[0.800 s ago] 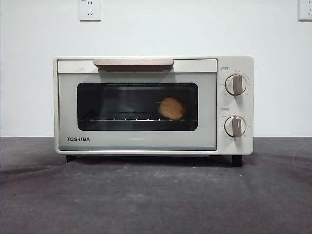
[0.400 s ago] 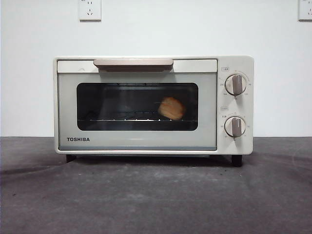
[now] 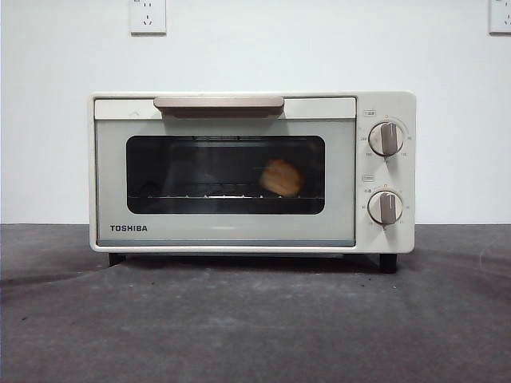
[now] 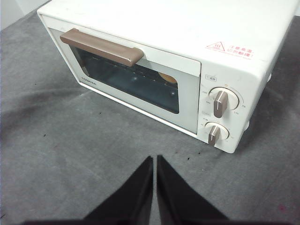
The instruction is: The left arm flap open the oven, the right arm pick bread and place it into oven, the left arm flap close the oven
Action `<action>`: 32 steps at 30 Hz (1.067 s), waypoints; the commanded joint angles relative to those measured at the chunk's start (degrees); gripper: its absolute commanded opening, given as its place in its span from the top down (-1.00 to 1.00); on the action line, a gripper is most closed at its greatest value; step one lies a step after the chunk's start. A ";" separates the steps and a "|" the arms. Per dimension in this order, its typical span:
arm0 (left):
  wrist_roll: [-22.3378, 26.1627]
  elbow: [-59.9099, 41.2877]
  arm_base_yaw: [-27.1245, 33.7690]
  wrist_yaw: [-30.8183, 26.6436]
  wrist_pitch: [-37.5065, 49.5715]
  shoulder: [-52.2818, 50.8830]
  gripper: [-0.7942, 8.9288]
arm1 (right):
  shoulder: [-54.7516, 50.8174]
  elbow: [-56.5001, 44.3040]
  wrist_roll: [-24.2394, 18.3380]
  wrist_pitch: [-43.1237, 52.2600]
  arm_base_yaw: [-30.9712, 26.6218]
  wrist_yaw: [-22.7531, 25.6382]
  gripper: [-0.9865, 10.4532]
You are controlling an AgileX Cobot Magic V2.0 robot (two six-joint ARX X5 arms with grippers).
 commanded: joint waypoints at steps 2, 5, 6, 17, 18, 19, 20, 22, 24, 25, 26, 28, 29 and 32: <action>0.76 -9.35 1.86 -7.54 10.75 -5.01 0.81 | 0.20 1.05 0.57 0.63 0.31 0.04 0.81; 0.70 -16.22 3.08 -11.85 12.28 -9.01 0.81 | 0.22 1.05 0.57 0.63 0.31 0.04 0.81; 0.70 -18.23 3.37 -12.79 12.44 -10.01 0.81 | 0.22 1.05 0.57 0.63 0.31 0.04 0.81; 0.63 -36.46 4.44 -14.40 12.55 -18.10 0.81 | 0.22 1.05 0.57 0.63 0.31 0.04 0.81; 0.63 -37.20 4.44 -14.40 12.55 -18.43 0.81 | 0.20 1.05 0.57 0.63 0.31 0.04 0.81; 0.63 -38.05 4.44 -14.40 12.50 -18.84 0.81 | 0.20 1.05 0.57 0.63 0.31 0.04 0.81; 0.61 -38.64 4.44 -14.38 12.15 -19.21 0.81 | 0.20 1.05 0.57 0.63 0.31 0.04 0.81; 0.61 -39.19 4.44 -14.38 10.58 -19.93 0.81 | 0.22 1.05 0.57 0.63 0.31 0.04 0.81; 0.63 -39.30 4.44 -14.38 8.17 -20.81 0.81 | 0.22 1.05 0.57 0.63 0.31 0.04 0.81; 0.63 -39.32 4.44 -14.38 7.13 -21.22 0.81 | 0.20 1.05 0.57 0.63 0.31 0.04 0.81; 0.63 -39.43 4.44 -14.38 6.38 -21.51 0.81 | 0.20 1.05 0.57 0.63 0.31 0.04 0.81; 0.63 -39.60 4.44 -14.38 5.40 -21.51 0.81 | 0.22 1.05 0.57 0.61 0.31 0.04 0.81; 0.61 -39.69 4.44 -14.38 4.74 -21.51 0.81 | 0.22 1.05 0.57 0.61 0.31 0.04 0.81; 0.15 -40.87 4.44 -14.38 4.57 -21.53 0.81 | 0.22 1.05 0.57 0.61 0.31 0.04 0.81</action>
